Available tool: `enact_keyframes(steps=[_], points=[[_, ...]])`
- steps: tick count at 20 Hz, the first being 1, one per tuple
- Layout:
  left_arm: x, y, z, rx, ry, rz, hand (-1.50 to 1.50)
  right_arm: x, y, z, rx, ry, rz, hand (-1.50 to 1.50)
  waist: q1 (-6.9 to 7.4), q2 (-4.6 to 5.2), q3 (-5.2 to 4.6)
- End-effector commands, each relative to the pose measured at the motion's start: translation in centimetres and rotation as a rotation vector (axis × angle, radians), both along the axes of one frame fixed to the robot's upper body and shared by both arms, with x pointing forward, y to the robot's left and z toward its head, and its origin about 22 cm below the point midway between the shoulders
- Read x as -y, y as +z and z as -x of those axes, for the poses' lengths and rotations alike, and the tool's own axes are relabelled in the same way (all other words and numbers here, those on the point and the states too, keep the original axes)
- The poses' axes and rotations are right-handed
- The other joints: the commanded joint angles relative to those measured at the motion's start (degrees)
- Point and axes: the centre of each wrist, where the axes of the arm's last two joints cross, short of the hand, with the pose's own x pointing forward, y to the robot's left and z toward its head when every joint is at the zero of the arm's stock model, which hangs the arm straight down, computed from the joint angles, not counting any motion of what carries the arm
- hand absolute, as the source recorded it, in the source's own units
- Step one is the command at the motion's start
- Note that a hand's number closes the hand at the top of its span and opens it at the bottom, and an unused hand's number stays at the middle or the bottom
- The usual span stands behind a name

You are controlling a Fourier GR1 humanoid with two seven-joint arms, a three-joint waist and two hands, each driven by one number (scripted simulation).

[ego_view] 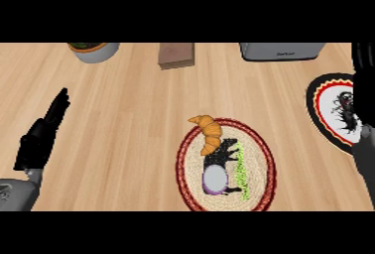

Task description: Pick the croissant from the placemat and place it in the plate

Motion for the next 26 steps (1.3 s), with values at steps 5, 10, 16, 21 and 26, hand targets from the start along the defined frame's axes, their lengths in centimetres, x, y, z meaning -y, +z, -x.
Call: enact_keyframes(steps=[5, 10, 16, 21, 26], points=[[4.3, 0.8, -1.7, -0.026, -0.071, 0.163, 0.00, -7.1, -4.3, -1.4, -0.221, 0.624, 0.135, 1.50, 7.43, 3.18, -1.58], [6.0, 0.0, -1.6, -0.118, -0.066, 0.276, 0.00, -5.7, -10.3, -2.1, -0.179, 0.429, 0.187, -1.50, 6.57, 3.12, -1.30], [6.3, -0.1, -1.7, -0.150, -0.033, 0.283, 0.00, -3.5, -13.6, -3.4, -0.180, 0.735, 0.378, -1.50, 5.59, 2.14, -1.46], [5.3, 0.5, -0.8, -0.165, -0.021, 0.269, 0.00, -3.9, -13.4, -5.7, -0.166, 0.776, 0.624, -1.50, 4.64, 1.38, -1.57], [5.1, 1.2, -2.1, -0.172, -0.007, 0.280, 0.00, -4.7, -12.8, -7.8, -0.181, 0.806, 0.739, -1.50, 2.95, 1.13, -1.64]])
